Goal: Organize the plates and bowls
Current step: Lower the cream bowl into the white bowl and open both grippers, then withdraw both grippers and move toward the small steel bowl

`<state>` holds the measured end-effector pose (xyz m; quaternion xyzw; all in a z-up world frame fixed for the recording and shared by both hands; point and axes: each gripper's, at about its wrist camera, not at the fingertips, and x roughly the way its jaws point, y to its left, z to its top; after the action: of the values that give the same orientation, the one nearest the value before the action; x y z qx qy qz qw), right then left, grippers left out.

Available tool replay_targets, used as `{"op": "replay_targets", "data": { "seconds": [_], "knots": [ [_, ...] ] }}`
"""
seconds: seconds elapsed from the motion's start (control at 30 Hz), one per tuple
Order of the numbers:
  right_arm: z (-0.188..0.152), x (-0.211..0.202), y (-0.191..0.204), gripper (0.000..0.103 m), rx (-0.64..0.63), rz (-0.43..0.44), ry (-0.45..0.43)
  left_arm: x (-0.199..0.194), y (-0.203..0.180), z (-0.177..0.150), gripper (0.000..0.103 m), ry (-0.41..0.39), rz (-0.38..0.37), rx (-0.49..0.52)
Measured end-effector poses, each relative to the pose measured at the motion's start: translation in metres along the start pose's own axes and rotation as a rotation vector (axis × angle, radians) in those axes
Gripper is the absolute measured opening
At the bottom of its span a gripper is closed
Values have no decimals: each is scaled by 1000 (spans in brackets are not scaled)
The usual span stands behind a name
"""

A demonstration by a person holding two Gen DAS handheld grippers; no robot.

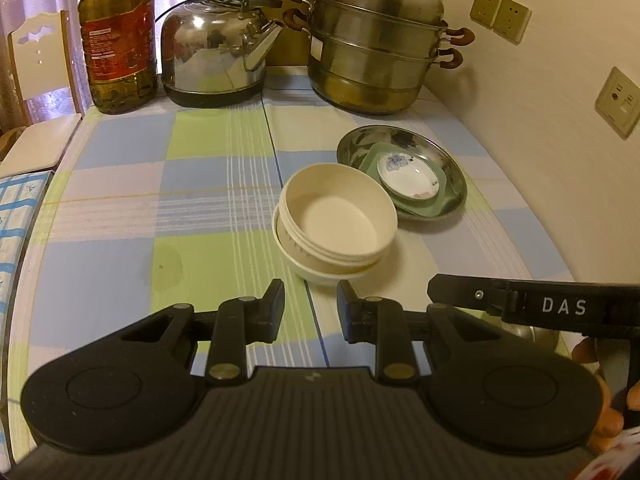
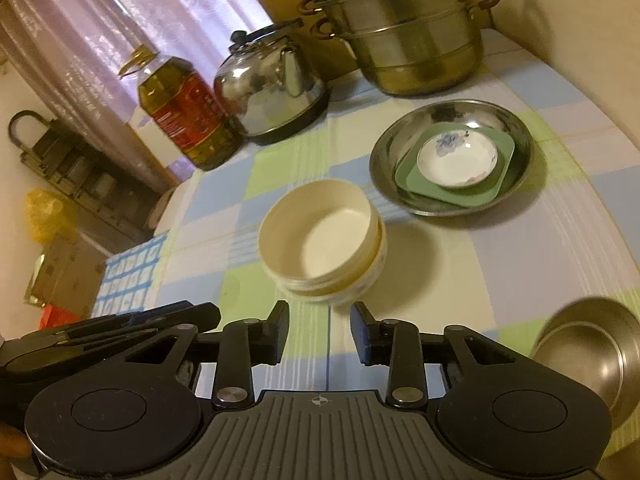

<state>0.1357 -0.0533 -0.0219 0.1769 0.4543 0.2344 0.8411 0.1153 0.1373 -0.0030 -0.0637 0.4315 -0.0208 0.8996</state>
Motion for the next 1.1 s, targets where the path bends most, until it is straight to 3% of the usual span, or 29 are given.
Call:
{"op": "replay_targets", "data": {
  "seconds": [0.47, 1.1],
  "knots": [
    [-47, -52, -19, 42, -84, 27, 55, -39, -31, -52, 25, 24, 9, -3],
    [-88, -99, -93, 43, -50, -70, 128, -22, -100, -93, 25, 117, -53, 23]
  ]
}}
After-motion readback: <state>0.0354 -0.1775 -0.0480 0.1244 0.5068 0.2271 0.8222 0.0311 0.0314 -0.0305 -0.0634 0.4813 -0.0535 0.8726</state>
